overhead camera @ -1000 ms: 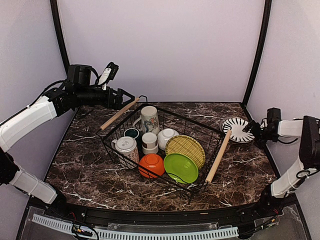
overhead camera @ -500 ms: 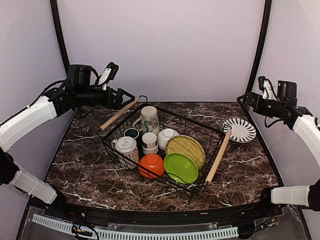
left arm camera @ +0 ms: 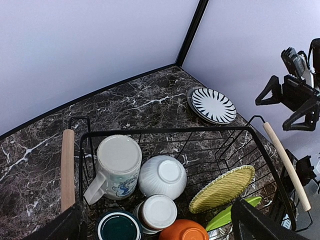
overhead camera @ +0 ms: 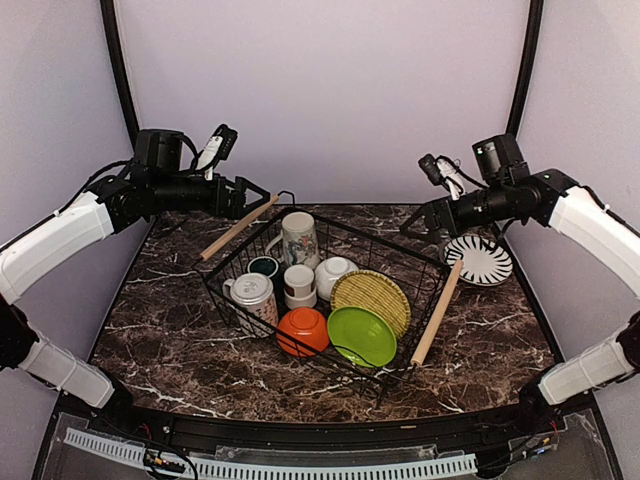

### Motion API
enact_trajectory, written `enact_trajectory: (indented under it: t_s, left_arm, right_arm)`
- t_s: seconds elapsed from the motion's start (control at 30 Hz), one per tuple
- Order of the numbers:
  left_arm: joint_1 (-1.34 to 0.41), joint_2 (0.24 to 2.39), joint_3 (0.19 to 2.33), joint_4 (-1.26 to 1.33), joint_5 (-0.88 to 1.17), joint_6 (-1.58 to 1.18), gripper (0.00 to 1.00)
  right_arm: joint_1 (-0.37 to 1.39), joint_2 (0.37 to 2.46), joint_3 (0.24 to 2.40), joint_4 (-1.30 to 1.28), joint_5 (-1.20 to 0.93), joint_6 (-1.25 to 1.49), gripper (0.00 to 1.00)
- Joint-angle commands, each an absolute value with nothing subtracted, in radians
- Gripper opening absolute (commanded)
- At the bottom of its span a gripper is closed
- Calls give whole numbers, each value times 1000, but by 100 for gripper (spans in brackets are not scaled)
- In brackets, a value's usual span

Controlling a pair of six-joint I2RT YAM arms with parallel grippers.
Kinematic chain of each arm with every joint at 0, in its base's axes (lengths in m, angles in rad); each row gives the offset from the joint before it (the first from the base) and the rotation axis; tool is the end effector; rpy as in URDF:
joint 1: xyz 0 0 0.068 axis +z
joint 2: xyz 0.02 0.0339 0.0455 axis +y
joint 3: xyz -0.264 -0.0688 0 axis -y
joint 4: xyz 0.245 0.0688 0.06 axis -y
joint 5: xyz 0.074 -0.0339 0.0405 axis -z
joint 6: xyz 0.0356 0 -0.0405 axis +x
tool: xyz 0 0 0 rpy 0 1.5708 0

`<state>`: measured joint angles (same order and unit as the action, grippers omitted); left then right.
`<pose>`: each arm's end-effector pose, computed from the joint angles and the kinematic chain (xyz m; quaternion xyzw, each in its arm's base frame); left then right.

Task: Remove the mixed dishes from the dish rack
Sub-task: Grab the plate from the dish rack.

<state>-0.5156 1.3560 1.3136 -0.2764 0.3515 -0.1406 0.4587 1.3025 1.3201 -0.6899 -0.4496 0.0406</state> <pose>0.2663 -0.1650 0.3873 0.2494 0.7648 -0.3200 0.5004 0.2414 0.1365 0.3663 -0.2769 0.8389 0.2992 0.3606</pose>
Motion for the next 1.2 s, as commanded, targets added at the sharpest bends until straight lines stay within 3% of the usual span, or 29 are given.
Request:
enact_trajectory:
  t_s: [0.0,0.3,0.67,1.17]
  left_arm:
    - [-522,1360,1310,-256,364,-147,99]
    - [-522,1364,1310,-256,365,-148,99]
    - [-522,1368,1310,-258,366,-148,99]
    - [-522,1382,1312,-261,367,-156,99]
  right_arm:
    - [577,1379,1373,-847,-339,-31,99]
    - [712,1550,1387,-923,-210,-61,96]
    - [765,1696,1426,-950,-122,-61,53]
    - [793,1714,1504,-1018,-68,-60,11]
